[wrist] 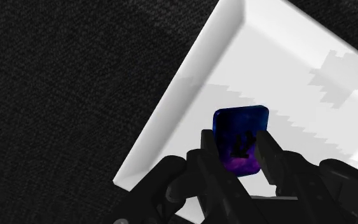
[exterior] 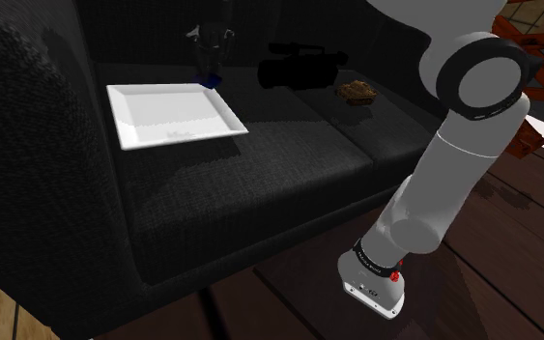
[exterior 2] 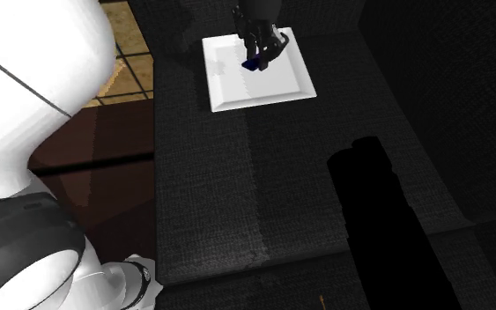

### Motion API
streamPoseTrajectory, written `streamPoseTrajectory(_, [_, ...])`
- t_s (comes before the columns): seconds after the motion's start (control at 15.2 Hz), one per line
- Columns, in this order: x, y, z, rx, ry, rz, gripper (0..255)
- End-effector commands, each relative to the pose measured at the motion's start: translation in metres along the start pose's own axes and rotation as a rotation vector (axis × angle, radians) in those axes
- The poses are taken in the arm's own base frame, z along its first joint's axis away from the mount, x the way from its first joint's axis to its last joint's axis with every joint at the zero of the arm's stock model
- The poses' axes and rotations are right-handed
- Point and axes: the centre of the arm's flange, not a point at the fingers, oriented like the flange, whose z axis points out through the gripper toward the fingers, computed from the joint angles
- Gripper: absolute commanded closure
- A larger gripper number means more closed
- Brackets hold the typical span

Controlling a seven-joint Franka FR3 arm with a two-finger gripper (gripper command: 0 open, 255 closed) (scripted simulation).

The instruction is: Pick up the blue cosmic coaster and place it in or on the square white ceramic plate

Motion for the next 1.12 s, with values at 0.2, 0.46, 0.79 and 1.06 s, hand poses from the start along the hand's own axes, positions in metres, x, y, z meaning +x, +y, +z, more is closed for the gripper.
streamPoseTrajectory(0.2, [0.032,-0.057,0.000,0.000,0.000,0.002,255])
streamPoseTrajectory(0.46, [0.064,-0.109,-0.001,0.000,0.000,0.002,255])
streamPoseTrajectory(0.79, [0.064,-0.109,0.025,0.000,0.000,0.002,255])
streamPoseTrajectory(1.06, [0.064,-0.109,0.046,0.000,0.000,0.002,255])
